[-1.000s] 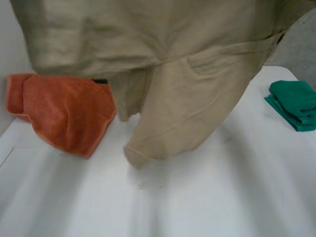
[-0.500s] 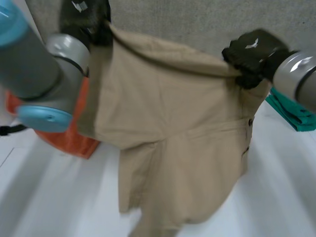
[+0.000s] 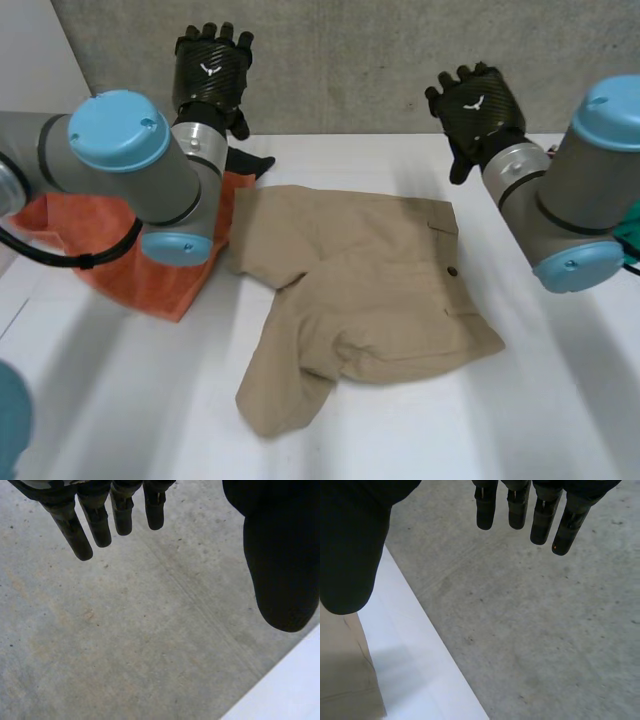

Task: Fold the laundry.

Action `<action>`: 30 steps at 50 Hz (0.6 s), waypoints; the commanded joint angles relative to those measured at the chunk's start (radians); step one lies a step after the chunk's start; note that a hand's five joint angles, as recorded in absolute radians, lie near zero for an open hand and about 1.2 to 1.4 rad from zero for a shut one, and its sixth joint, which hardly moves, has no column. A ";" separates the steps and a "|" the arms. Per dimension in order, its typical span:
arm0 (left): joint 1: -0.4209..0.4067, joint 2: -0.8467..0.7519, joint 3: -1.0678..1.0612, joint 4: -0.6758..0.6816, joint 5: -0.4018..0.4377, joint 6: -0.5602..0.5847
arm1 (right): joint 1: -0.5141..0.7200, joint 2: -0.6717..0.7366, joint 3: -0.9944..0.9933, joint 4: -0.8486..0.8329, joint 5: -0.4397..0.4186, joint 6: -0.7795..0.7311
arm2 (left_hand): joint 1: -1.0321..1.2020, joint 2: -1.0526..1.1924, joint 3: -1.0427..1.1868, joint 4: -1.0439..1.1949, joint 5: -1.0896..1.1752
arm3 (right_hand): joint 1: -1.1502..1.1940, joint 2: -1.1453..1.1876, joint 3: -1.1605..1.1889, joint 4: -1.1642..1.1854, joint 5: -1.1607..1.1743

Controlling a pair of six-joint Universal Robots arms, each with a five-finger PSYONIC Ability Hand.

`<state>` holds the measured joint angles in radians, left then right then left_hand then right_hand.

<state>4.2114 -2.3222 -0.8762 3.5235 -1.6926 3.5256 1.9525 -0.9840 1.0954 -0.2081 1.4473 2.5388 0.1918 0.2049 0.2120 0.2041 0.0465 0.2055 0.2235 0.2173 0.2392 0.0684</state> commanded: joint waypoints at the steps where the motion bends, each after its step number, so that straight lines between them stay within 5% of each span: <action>1: -0.037 0.265 -0.355 -0.063 -0.013 -0.028 | -0.021 -0.191 0.196 0.146 0.001 -0.008 | 0.028 0.014 0.007 0.015 -0.002 | -0.031 -0.049 -0.043 -0.065 -0.068; 13: -0.145 0.561 -0.762 -0.423 -0.004 -0.302 | -0.201 -0.306 0.429 0.591 -0.235 -0.018 | 0.388 0.375 0.368 0.376 0.359 | 0.270 0.252 0.258 0.236 0.232; 20: -0.151 0.584 -0.918 -0.462 -0.001 -0.408 | -0.261 -0.306 0.604 0.483 -0.369 -0.015 | 0.359 0.346 0.339 0.347 0.330 | 0.305 0.287 0.293 0.271 0.268; 30: -0.151 0.528 -0.978 -0.462 0.089 -0.470 | -0.254 -0.228 0.684 0.337 -0.393 -0.005 | 0.307 0.294 0.286 0.294 0.277 | 0.390 0.372 0.378 0.356 0.353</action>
<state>4.0597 -1.7487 -1.8513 3.0595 -1.6712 3.0873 1.6907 -1.2726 1.7579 0.1945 1.0548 2.5303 0.4875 0.4854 0.4839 0.4897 0.3139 0.4059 0.4747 0.4777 0.4807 0.2868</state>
